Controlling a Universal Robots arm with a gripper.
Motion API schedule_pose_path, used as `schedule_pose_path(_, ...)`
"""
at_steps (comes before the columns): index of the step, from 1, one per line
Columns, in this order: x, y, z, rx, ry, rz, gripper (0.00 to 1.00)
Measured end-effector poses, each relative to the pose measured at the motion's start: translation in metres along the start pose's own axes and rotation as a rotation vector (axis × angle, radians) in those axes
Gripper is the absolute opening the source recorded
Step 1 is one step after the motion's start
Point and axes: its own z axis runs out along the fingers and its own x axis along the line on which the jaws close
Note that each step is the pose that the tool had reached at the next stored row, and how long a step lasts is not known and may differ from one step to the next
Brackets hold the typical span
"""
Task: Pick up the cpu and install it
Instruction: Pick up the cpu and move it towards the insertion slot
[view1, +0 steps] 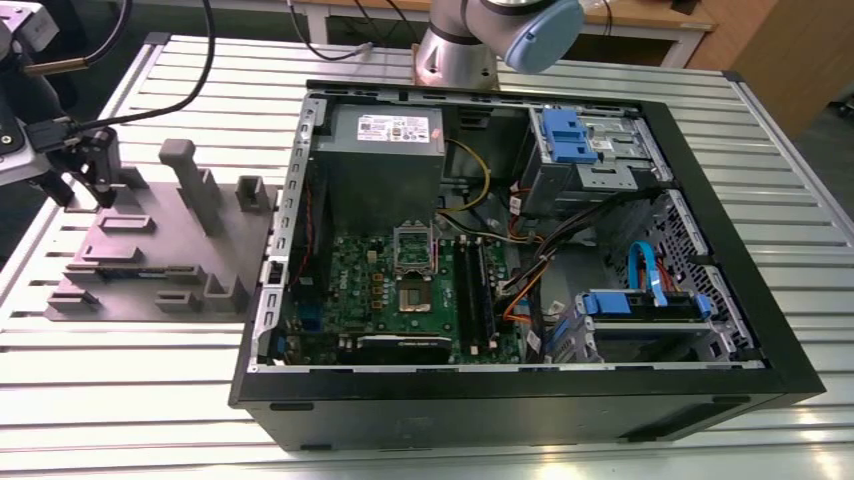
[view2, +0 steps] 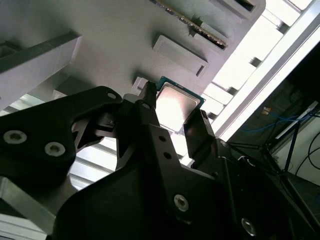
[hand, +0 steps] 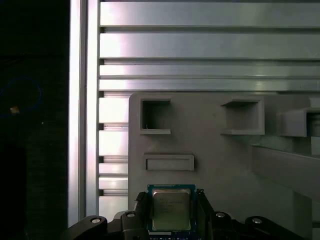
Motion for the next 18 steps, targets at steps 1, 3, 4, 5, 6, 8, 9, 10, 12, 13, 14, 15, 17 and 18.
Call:
schedule_pose_path(1, 0.0, 0.0, -0.0003, 0.0, 0.0, 0.0, 0.47)
schedule_pose_path(3, 0.0, 0.0, -0.0008, 0.0, 0.0, 0.0, 0.47)
schedule_pose_path(4, 0.0, 0.0, -0.0012, 0.0, 0.0001, 0.0, 0.47)
schedule_pose_path(5, 0.0, 0.0, -0.0015, 0.0, 0.0, 0.0, 0.47)
schedule_pose_path(6, 0.0, 0.0001, -0.0018, 0.0, 0.0, 0.0, 0.47)
schedule_pose_path(8, 0.0, 0.0001, -0.0023, -0.0001, -0.0001, 0.0, 0.47)
schedule_pose_path(9, 0.0, 0.0001, -0.0026, -0.0001, -0.0001, 0.0, 0.47)
schedule_pose_path(10, 0.0, 0.0001, -0.0028, -0.0001, 0.0, 0.0, 0.47)
schedule_pose_path(12, 0.0, 0.0001, -0.0037, 0.0, 0.0, 0.0, 0.47)
schedule_pose_path(13, 0.0, 0.0001, -0.0037, 0.0, 0.0, 0.0, 0.47)
schedule_pose_path(14, 0.0, 0.0001, -0.0038, 0.0, 0.0, 0.0, 0.47)
schedule_pose_path(15, 0.0, 0.0001, -0.004, 0.0001, 0.0001, 0.0, 0.47)
schedule_pose_path(17, 0.0, 0.0002, -0.0048, 0.0, 0.0, 0.0, 0.47)
schedule_pose_path(18, 0.0, 0.0002, -0.0053, 0.0, 0.0001, 0.0, 0.47)
